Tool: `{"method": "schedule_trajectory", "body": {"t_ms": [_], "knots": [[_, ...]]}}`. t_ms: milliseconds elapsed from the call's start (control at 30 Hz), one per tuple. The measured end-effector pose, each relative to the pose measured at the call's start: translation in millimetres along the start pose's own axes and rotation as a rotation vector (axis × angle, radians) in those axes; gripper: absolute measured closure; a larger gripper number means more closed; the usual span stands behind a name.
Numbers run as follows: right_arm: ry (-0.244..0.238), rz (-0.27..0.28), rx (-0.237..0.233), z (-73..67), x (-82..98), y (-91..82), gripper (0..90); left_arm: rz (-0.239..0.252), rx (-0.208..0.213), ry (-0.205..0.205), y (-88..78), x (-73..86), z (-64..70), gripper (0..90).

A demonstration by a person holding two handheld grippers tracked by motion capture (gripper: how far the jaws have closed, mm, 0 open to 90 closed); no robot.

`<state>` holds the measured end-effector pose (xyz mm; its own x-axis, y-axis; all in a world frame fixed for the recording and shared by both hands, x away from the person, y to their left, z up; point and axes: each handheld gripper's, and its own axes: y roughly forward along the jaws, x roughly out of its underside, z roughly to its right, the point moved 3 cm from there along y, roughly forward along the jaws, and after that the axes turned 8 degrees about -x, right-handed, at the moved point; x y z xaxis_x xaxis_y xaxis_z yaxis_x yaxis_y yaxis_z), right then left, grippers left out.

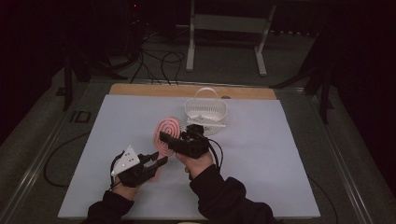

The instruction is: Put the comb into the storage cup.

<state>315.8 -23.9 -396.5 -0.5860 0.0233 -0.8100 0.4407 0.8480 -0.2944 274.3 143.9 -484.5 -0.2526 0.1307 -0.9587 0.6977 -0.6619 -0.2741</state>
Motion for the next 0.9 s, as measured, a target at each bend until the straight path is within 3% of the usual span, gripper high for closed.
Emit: {"method": "schedule_trajectory", "body": {"t_ms": [433, 667, 767, 800, 900], "knots": [[-0.018, -0.014, -0.033, -0.8, 1.0, 0.9, 64.2, -0.023, 0.023, -0.014, 2.0, 0.1, 0.7, 70.7], [-0.057, 0.003, -0.052, -1.9, 1.5, 0.1, 64.7, -0.015, 0.015, -0.003, 2.3, -1.0, 2.2, 70.5], [-0.078, 0.010, -0.060, -3.5, 0.6, -0.3, 64.8, -0.011, 0.030, -0.020, 2.3, -1.9, 2.4, 69.6], [-0.099, 0.014, -0.055, -4.6, -0.8, -0.9, 64.9, -0.017, 0.039, -0.029, 2.9, -2.1, 3.0, 61.1], [-0.109, 0.015, -0.052, -4.6, -2.5, -2.2, 65.0, -0.038, 0.037, -0.037, 3.8, -2.1, 2.8, 48.1]]}}
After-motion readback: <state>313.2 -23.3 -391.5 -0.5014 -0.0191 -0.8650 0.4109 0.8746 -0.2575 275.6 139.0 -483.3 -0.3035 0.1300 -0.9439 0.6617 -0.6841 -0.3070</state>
